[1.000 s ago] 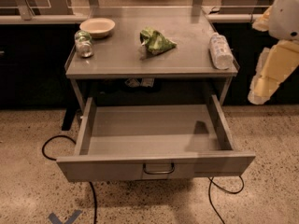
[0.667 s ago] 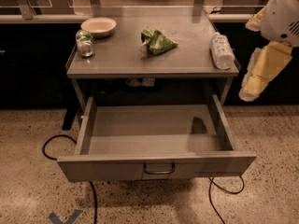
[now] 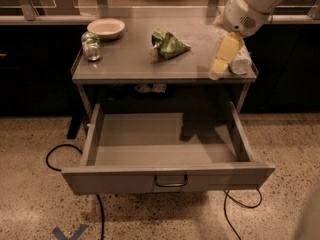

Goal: Place green jalapeno chip bag into top drawer

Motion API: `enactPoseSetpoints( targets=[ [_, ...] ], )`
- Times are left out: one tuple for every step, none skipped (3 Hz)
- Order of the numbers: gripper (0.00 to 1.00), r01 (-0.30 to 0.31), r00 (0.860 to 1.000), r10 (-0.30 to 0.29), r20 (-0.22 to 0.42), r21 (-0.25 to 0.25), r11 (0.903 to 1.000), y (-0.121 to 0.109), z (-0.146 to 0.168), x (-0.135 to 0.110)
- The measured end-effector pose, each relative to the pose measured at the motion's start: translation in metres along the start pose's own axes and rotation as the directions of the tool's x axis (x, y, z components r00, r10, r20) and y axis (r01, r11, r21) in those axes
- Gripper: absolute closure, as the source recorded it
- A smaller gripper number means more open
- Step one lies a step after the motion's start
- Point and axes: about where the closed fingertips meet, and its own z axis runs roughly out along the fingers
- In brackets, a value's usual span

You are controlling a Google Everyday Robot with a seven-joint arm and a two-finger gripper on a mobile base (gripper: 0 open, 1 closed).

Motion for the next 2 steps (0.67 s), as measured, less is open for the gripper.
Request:
enactPoseSetpoints(
  targets=[
    [0.0, 0.003, 0.999, -0.002, 0.054, -0.023, 0.9997, -0.044, 0.039, -0.02],
    [0.0, 0.004, 0.997, -0.006, 0.08, 0.024, 0.9997, -0.062, 0.029, -0.027]
  ],
)
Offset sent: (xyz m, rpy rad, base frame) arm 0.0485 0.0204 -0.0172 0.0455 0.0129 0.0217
